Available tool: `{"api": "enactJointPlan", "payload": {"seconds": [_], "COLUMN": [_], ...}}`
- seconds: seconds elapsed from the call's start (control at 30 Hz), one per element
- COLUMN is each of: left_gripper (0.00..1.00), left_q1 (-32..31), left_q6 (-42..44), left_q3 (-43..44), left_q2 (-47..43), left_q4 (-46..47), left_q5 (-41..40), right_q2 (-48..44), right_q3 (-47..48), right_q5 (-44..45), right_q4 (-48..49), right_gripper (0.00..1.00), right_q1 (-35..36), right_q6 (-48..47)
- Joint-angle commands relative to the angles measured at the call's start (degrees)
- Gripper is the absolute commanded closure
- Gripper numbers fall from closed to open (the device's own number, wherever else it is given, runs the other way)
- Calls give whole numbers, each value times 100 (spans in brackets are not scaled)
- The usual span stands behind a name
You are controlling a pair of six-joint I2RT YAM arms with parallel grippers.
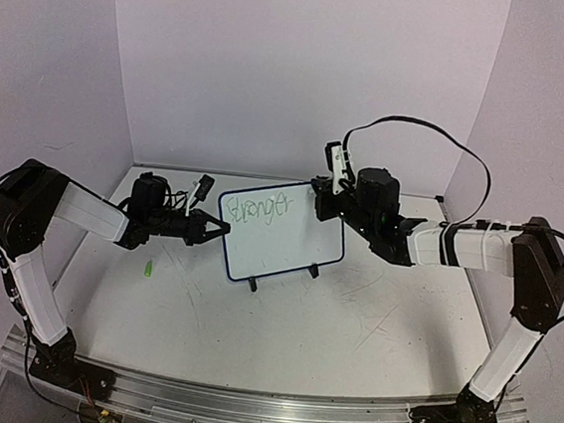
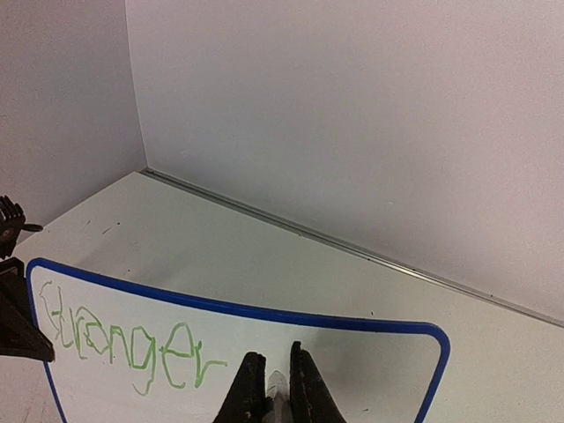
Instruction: Write a sentence on the whiteboard
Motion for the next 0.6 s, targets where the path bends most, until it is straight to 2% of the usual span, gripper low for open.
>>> {"api": "enactJointPlan", "payload": {"seconds": [0.0,0.13,0.23,0.33,0.57], "left_gripper": [100,100,100,100,100], "left_q1": [78,75,72,74,73], "left_q6": [587,531,538,530,530], "left_q3": [140,186,188,190,227], "left_q2": [26,59,59,63,60], "left_q4": [-343,-363,-375,-388,-416], "left_q5": [-680,-674,-691,-680,-658], "right_q2": [189,323,453,554,1056], "right_q3": [405,408,349,360,866], "right_q5": [-313,-712,-567,-849,-812], "right_q4": [58,12,84,183,11], "right_gripper": [100,100,100,100,100], "right_q1": [36,435,901,1033,1169], "right_q6": [-5,-72,-312,-82,-86]}}
